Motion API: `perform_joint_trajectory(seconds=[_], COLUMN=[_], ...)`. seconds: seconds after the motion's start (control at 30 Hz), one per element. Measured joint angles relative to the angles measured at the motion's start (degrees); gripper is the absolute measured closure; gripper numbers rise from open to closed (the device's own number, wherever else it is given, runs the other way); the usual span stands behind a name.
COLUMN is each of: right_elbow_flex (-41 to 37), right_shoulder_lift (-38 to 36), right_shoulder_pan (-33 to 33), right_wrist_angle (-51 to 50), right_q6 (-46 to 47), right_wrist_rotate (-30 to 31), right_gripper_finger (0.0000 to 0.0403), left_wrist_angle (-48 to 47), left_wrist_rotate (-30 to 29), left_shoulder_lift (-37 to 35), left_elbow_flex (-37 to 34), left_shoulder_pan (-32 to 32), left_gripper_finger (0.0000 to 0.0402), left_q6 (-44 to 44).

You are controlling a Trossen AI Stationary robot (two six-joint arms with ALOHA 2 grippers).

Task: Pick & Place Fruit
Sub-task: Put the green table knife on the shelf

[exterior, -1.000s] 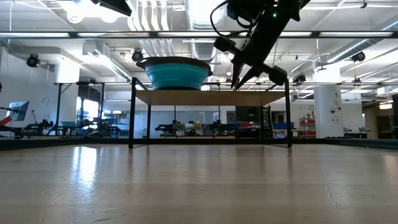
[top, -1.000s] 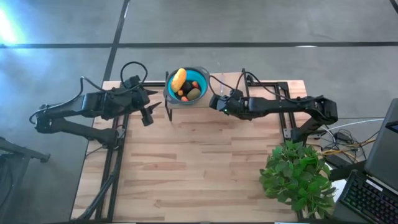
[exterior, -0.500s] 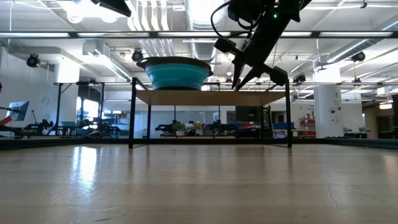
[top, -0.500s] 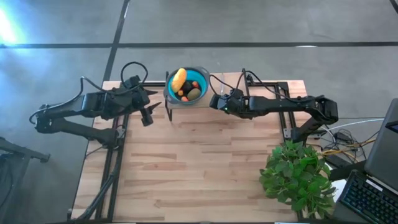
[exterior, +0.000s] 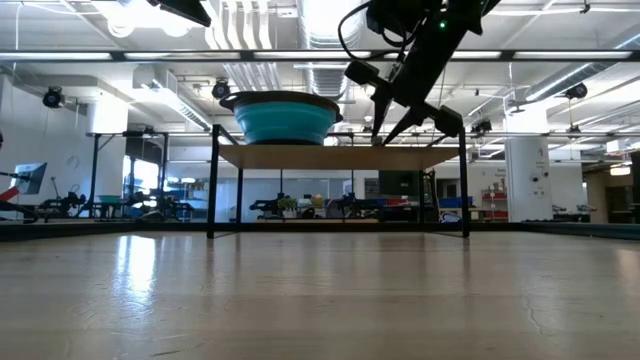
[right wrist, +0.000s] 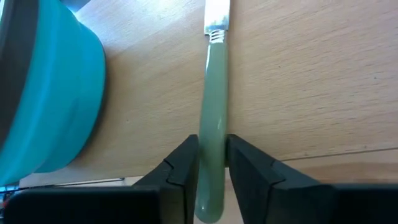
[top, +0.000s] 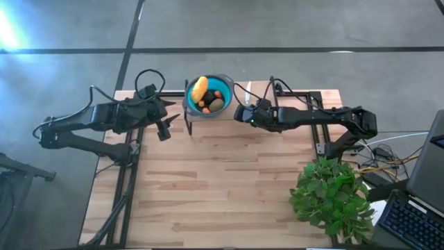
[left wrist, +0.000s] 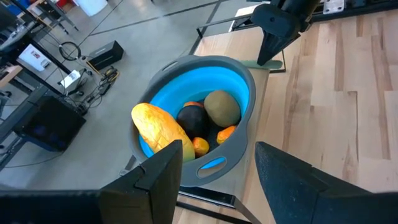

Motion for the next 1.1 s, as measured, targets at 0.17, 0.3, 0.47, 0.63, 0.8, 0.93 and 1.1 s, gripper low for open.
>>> perform_joint_trajectory(seconds=[0.17, 0.3, 0.47, 0.63, 0.8, 0.93, 1.1], right_elbow_flex=[0.02, 0.02, 0.2, 0.31, 0.31, 0.31, 0.31], right_shoulder_lift=[0.0, -0.18, -0.96, -1.57, -1.93, -2.54, -3.93], right_shoulder_pan=[0.0, 0.0, -0.06, -0.07, -0.04, -0.04, -0.02], right_wrist_angle=[-0.06, -0.18, -1.06, -1.01, -4.17, -4.7, -4.66], right_q6=[-0.02, -0.38, -2.61, -3.02, -2.54, -2.88, -4.49], right_wrist_rotate=[0.05, 0.06, 0.02, 0.04, 0.04, 0.05, 0.06], right_gripper_finger=[0.0313, 0.0324, 0.0348, 0.0359, 0.0346, 0.0329, 0.0308], left_wrist_angle=[-0.01, 0.0, 0.0, 0.0, 0.0, 0.0, 0.0], left_wrist_rotate=[0.0, 0.0, 0.0, 0.0, -0.01, 0.0, 0.0], left_shoulder_lift=[0.0, 0.0, 0.0, 0.0, 0.01, 0.01, 0.0], left_elbow_flex=[0.0, 0.0, 0.0, 0.0, 0.0, 0.0, 0.0], left_shoulder_pan=[-0.01, -0.01, 0.01, 0.01, -0.01, -0.01, -0.01], left_gripper_finger=[0.0195, 0.0195, 0.0195, 0.0195, 0.0195, 0.0195, 0.0195], left_q6=[0.0, 0.0, 0.0, 0.0, -0.01, -0.02, -0.02])
